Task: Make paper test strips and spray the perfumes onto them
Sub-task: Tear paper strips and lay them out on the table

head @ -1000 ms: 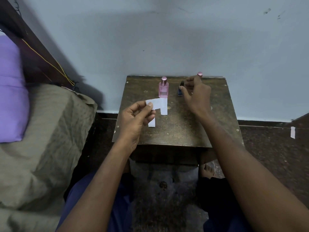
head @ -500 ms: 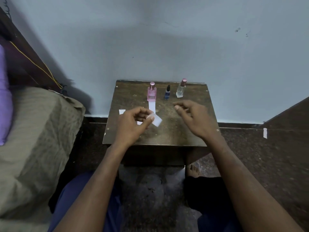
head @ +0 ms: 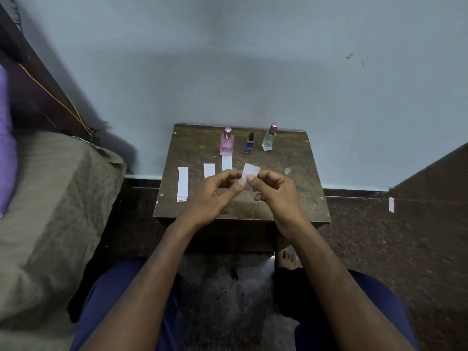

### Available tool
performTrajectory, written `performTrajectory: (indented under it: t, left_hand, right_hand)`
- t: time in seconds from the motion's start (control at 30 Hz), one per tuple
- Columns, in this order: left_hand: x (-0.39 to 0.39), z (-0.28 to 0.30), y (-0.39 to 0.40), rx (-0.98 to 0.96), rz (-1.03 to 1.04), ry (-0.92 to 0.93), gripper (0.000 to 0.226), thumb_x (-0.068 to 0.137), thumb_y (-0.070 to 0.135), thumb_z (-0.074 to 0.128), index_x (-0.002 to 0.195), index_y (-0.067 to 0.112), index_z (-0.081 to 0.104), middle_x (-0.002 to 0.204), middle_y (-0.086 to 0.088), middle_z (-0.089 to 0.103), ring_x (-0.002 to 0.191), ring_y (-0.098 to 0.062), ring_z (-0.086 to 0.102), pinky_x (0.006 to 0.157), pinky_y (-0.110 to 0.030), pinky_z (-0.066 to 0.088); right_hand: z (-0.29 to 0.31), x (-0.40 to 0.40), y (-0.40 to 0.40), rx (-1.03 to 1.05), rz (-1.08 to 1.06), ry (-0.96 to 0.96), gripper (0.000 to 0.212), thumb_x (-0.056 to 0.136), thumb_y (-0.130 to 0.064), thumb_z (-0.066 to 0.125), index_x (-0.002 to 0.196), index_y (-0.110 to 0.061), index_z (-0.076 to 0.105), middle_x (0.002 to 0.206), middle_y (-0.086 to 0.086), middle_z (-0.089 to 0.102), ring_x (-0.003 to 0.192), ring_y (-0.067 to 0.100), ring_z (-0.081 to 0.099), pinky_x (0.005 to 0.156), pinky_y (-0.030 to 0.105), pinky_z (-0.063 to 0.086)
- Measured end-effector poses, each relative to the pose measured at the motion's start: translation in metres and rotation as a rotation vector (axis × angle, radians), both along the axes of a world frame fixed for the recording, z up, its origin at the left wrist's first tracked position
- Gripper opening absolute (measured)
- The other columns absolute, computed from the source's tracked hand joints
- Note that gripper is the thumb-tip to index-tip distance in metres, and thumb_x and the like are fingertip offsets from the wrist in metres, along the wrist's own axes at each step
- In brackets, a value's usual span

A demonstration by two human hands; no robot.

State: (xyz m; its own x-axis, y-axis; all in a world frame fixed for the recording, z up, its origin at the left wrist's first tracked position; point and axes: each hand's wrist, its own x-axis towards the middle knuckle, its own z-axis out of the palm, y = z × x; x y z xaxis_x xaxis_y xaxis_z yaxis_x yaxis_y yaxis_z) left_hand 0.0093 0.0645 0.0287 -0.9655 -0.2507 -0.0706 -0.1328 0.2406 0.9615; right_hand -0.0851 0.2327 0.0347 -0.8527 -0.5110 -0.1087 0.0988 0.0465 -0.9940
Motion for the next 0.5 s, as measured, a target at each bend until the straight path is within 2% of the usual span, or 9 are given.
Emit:
performTrajectory:
  t: [0.03, 0.1, 0.2, 0.3, 0.4, 0.5]
  left_hand:
    - [0.0, 0.0, 0.001, -0.007, -0.044, -0.02, 0.04, 0.097, 0.062, 0.064, 0.131, 0.041, 0.068, 0.121, 0.015, 0.076, 0.119, -0.006, 0.069, 0.104, -0.053, 0.057]
    - [-0.001, 0.001, 0.003, -0.021, -0.064, -0.029, 0.028, 0.099, 0.052, 0.068, 0.122, 0.037, 0.073, 0.112, 0.012, 0.08, 0.112, -0.008, 0.073, 0.102, -0.05, 0.057]
    - [-0.004, -0.004, 0.001, -0.043, 0.016, -0.036, 0.008, 0.1, 0.035, 0.073, 0.1, 0.029, 0.079, 0.093, 0.01, 0.081, 0.089, -0.005, 0.075, 0.087, -0.035, 0.056]
    - [-0.005, -0.009, -0.002, -0.041, 0.073, -0.059, 0.007, 0.098, 0.029, 0.076, 0.101, 0.024, 0.08, 0.089, 0.007, 0.081, 0.079, -0.005, 0.075, 0.075, -0.025, 0.055]
    - [-0.006, -0.012, -0.005, 0.009, 0.141, -0.083, 0.01, 0.097, 0.024, 0.078, 0.105, 0.019, 0.078, 0.087, 0.001, 0.081, 0.068, -0.008, 0.076, 0.067, -0.026, 0.062]
    - [-0.01, -0.016, -0.007, 0.072, 0.196, -0.068, 0.011, 0.096, 0.021, 0.079, 0.104, 0.014, 0.079, 0.086, -0.006, 0.081, 0.071, -0.015, 0.078, 0.068, -0.029, 0.064]
  right_hand:
    - [0.0, -0.002, -0.002, -0.043, -0.036, -0.07, 0.009, 0.096, -0.018, 0.075, 0.099, -0.01, 0.079, 0.092, 0.004, 0.076, 0.079, 0.014, 0.06, 0.065, 0.029, 0.046]
    - [-0.003, -0.005, -0.007, -0.114, -0.083, -0.2, 0.006, 0.095, -0.017, 0.076, 0.098, -0.012, 0.079, 0.089, 0.0, 0.073, 0.072, 0.008, 0.053, 0.061, 0.025, 0.038]
    - [-0.006, -0.011, -0.01, -0.178, -0.087, -0.342, 0.003, 0.095, -0.012, 0.075, 0.093, -0.012, 0.076, 0.079, -0.001, 0.068, 0.067, 0.009, 0.049, 0.062, 0.026, 0.037]
    - [-0.01, -0.026, -0.008, -0.114, -0.054, -0.282, 0.006, 0.095, -0.008, 0.075, 0.09, -0.01, 0.072, 0.072, 0.0, 0.066, 0.065, 0.011, 0.055, 0.06, 0.024, 0.045]
    - [-0.011, -0.045, -0.003, 0.003, -0.018, -0.121, 0.004, 0.094, -0.003, 0.074, 0.098, -0.002, 0.075, 0.075, 0.006, 0.069, 0.064, 0.013, 0.059, 0.06, 0.026, 0.051]
    - [-0.012, -0.059, 0.005, 0.098, 0.056, -0.009, 0.011, 0.092, -0.001, 0.076, 0.103, 0.0, 0.074, 0.077, 0.011, 0.069, 0.066, 0.016, 0.062, 0.062, 0.028, 0.054]
